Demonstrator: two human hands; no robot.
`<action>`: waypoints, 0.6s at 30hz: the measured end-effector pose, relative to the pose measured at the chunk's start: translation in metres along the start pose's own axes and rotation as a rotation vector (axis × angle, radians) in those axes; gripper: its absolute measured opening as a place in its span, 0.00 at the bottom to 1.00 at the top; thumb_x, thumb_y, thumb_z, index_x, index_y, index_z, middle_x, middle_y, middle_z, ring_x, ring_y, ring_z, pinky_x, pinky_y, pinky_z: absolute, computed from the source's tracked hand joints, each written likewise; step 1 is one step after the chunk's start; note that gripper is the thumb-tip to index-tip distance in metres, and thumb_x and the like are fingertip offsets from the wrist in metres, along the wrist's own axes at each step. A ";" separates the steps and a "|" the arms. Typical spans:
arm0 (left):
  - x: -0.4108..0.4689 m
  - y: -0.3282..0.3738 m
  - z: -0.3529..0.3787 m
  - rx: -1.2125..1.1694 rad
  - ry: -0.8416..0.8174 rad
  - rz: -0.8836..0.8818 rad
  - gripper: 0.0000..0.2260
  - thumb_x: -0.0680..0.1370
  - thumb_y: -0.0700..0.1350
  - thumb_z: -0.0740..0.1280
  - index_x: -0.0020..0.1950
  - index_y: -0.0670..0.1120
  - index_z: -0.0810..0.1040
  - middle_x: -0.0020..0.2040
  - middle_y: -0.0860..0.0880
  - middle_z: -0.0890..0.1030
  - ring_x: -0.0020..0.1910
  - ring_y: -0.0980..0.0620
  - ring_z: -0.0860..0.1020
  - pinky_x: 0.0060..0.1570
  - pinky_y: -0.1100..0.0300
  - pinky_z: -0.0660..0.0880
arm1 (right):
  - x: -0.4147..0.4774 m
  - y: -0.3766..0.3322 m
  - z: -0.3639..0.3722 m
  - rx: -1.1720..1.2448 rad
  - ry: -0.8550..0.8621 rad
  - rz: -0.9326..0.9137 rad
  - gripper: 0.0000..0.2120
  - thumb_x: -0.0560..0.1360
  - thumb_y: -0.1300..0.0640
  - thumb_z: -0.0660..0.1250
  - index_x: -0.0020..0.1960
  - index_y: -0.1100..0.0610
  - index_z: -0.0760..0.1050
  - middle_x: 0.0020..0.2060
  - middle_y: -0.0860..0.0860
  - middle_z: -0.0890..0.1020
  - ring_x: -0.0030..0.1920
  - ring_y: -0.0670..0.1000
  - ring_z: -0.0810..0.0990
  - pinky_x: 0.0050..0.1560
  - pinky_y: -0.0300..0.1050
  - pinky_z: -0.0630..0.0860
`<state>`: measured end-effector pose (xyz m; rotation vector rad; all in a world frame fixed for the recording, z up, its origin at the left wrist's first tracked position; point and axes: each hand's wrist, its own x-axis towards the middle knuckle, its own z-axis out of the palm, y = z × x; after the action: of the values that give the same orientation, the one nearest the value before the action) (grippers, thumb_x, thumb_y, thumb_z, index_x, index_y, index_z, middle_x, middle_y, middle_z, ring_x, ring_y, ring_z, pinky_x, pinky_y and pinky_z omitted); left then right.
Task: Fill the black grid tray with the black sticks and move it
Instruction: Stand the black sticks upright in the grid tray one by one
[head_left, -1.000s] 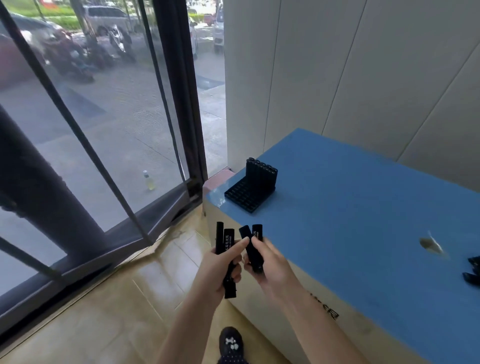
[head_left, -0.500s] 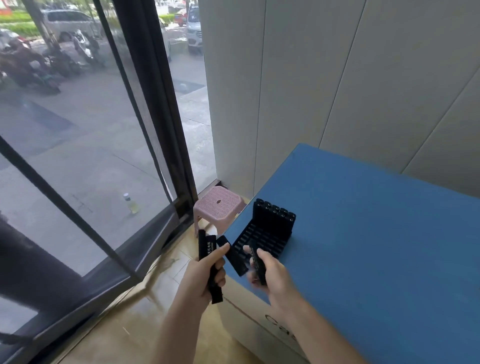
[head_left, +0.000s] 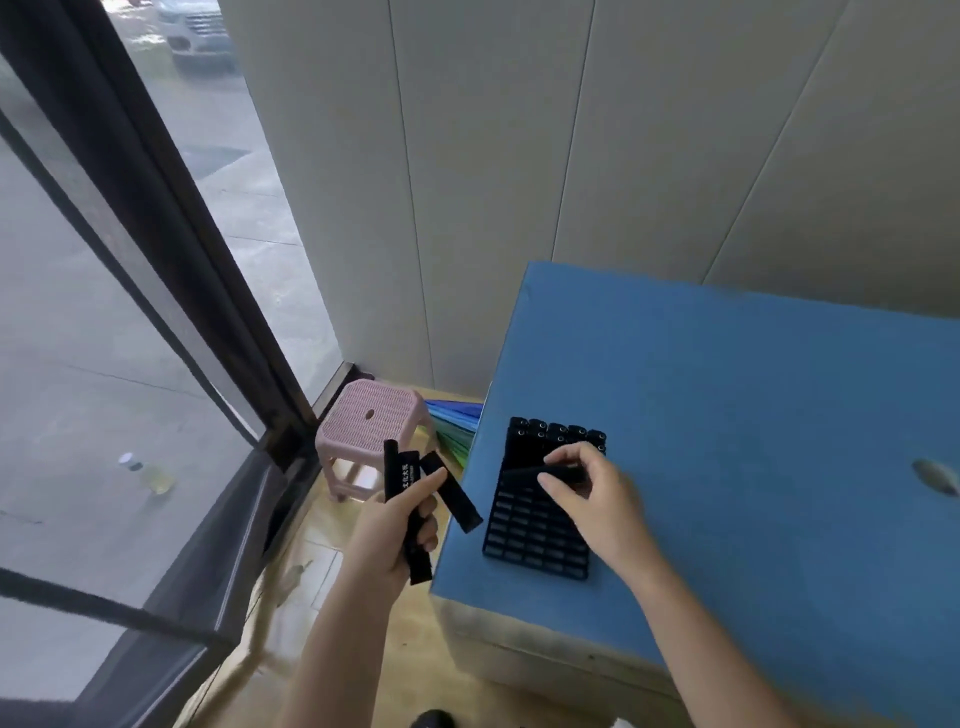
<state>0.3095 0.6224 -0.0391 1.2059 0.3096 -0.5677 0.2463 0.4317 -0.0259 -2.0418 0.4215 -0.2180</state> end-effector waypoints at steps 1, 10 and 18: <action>0.005 0.004 -0.002 0.015 -0.019 -0.004 0.08 0.74 0.39 0.68 0.37 0.43 0.70 0.26 0.49 0.67 0.21 0.54 0.63 0.20 0.65 0.61 | 0.003 -0.003 0.002 -0.084 0.020 -0.053 0.05 0.74 0.59 0.68 0.47 0.51 0.75 0.42 0.43 0.79 0.38 0.45 0.77 0.40 0.33 0.72; 0.028 0.021 -0.009 0.124 -0.163 -0.056 0.08 0.73 0.40 0.69 0.38 0.43 0.71 0.26 0.49 0.68 0.22 0.54 0.63 0.21 0.64 0.61 | 0.012 -0.018 0.018 -0.418 0.093 -0.144 0.11 0.74 0.58 0.68 0.54 0.56 0.70 0.52 0.50 0.81 0.52 0.49 0.80 0.51 0.42 0.75; 0.032 0.020 -0.012 0.131 -0.178 -0.086 0.07 0.73 0.39 0.69 0.40 0.44 0.70 0.27 0.50 0.67 0.22 0.54 0.63 0.21 0.65 0.61 | 0.021 -0.019 0.027 -0.445 0.140 -0.254 0.08 0.73 0.57 0.69 0.52 0.56 0.77 0.47 0.48 0.83 0.45 0.48 0.81 0.49 0.47 0.78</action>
<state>0.3474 0.6306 -0.0439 1.2619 0.1757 -0.7752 0.2781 0.4538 -0.0224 -2.5287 0.3132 -0.4571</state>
